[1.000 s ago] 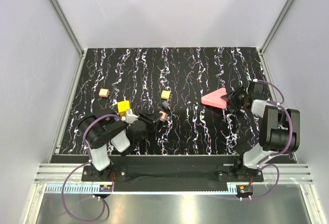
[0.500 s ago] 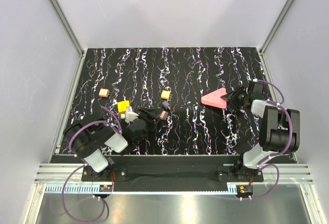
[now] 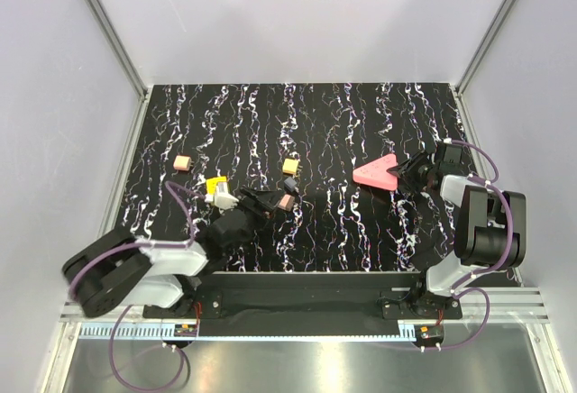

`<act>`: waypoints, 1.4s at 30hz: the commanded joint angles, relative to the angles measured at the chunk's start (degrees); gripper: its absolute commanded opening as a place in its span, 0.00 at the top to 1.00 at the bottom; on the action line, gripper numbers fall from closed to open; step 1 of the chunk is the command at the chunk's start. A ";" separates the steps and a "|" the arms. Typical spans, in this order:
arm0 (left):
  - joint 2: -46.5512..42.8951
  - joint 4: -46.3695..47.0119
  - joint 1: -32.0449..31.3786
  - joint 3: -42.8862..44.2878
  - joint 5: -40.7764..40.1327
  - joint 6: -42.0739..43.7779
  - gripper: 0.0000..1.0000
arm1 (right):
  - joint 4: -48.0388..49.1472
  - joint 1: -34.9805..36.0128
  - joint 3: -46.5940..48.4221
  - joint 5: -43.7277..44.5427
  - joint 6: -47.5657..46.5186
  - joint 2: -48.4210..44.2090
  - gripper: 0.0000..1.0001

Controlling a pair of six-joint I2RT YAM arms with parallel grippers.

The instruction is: Pull the plug off the socket

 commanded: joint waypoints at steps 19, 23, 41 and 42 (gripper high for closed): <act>-38.38 -38.08 -0.16 -0.28 1.82 21.50 0.11 | -26.37 1.72 7.27 19.81 -9.78 -11.75 0.06; -45.67 -42.48 -0.16 -3.70 1.38 22.02 0.08 | -31.83 9.71 11.58 25.18 -10.75 -17.20 0.00; -66.60 -41.27 0.01 -15.74 14.82 19.48 0.04 | -16.75 40.23 -7.55 9.82 0.22 -35.64 0.00; -67.04 -40.83 0.01 -16.27 15.53 18.87 0.04 | -15.42 40.23 -9.39 9.11 0.93 -37.41 0.00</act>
